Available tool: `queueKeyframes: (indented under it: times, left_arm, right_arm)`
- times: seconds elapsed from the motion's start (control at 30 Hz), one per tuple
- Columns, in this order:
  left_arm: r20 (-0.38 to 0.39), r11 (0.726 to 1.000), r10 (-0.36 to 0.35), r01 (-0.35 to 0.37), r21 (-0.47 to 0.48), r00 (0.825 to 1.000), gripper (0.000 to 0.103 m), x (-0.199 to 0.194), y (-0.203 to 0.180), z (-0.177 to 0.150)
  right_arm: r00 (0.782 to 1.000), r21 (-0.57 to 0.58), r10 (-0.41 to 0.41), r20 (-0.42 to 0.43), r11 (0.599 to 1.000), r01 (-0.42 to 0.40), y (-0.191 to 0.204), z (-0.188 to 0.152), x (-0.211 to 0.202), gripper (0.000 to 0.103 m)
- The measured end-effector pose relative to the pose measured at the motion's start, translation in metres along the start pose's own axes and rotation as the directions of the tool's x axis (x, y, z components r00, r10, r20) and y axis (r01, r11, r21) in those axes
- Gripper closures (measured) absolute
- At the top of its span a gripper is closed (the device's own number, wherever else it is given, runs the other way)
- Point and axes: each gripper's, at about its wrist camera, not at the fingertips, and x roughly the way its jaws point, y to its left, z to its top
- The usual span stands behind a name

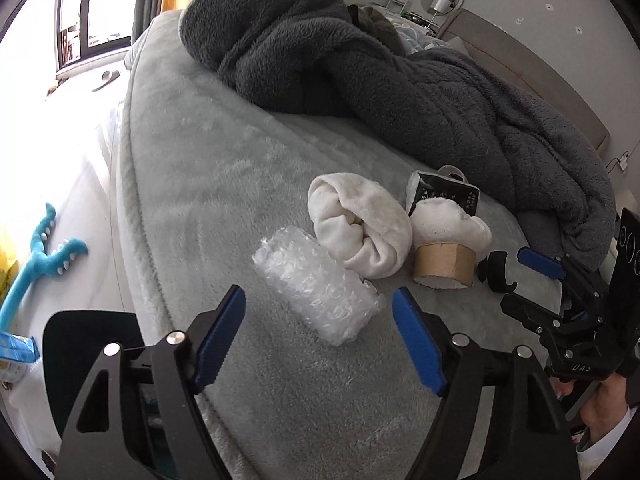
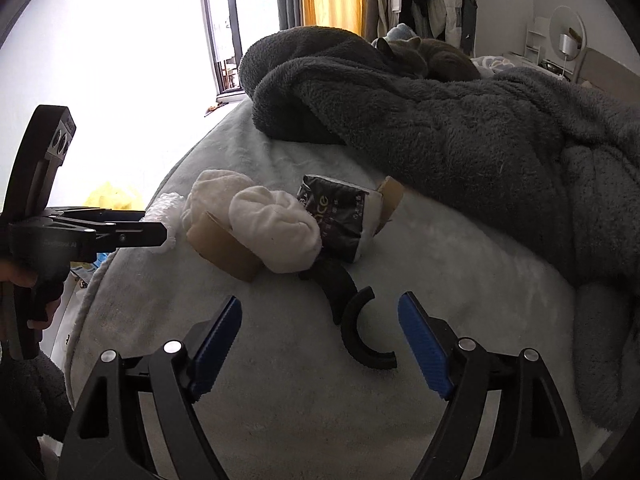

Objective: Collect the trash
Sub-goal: 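Grasp the second bubble-wrap roll with the left gripper while the right gripper grasps the black clip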

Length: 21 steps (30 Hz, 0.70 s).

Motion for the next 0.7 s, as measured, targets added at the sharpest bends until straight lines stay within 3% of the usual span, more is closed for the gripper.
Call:
queueKeyframes:
  times: [0.2,0.4,0.7]
  left_arm:
    - [-0.001,1.000,0.003,-0.003,0.001,1.000,0.040,0.008,-0.005,0.001]
    - [0.010,1.000,0.009,-0.008,-0.003,1.000,0.044,0.009,-0.006,0.001]
    - [0.041,1.000,0.000,-0.001,0.025,0.999,0.047,-0.001,-0.011,0.002]
  right_arm:
    - [0.999,0.017,0.002,-0.037,1.000,-0.002,-0.011,-0.009,0.009,0.022]
    - [0.999,0.011,-0.006,-0.050,1.000,0.007,-0.014,-0.013,0.011,0.022]
    - [0.997,-0.008,-0.016,-0.078,1.000,0.015,-0.014,-0.013,0.016,0.048]
